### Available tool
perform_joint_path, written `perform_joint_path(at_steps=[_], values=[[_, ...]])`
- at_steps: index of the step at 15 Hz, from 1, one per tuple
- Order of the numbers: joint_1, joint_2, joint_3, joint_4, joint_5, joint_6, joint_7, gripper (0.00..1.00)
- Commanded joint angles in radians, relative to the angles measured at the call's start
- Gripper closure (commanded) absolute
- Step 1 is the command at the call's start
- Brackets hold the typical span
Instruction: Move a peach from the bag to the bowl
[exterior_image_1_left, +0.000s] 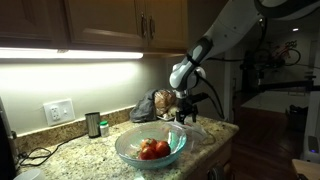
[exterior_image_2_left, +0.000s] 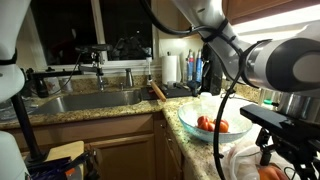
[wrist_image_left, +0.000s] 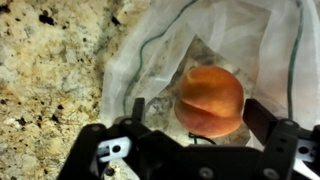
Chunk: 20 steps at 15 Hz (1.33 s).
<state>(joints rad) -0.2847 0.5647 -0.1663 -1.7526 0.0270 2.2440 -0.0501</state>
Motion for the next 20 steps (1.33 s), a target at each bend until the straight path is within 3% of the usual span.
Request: perform_joint_path(at_steps=[1,8,9,11,15,20], values=[[0.004,0.012,-0.007,0.006,0.0,0.017,0.017,0.0],[-0.001,0.034,-0.005,0.017,0.004,0.016,0.011,0.03],[-0.002,0.035,-0.005,0.017,0.004,0.019,0.01,0.26],[-0.002,0.035,-0.006,0.017,0.004,0.019,0.01,0.3],[-0.002,0.027,-0.008,0.017,0.001,0.019,0.012,0.56],[0.0,0.011,-0.01,0.014,-0.001,0.022,0.013,0.59]])
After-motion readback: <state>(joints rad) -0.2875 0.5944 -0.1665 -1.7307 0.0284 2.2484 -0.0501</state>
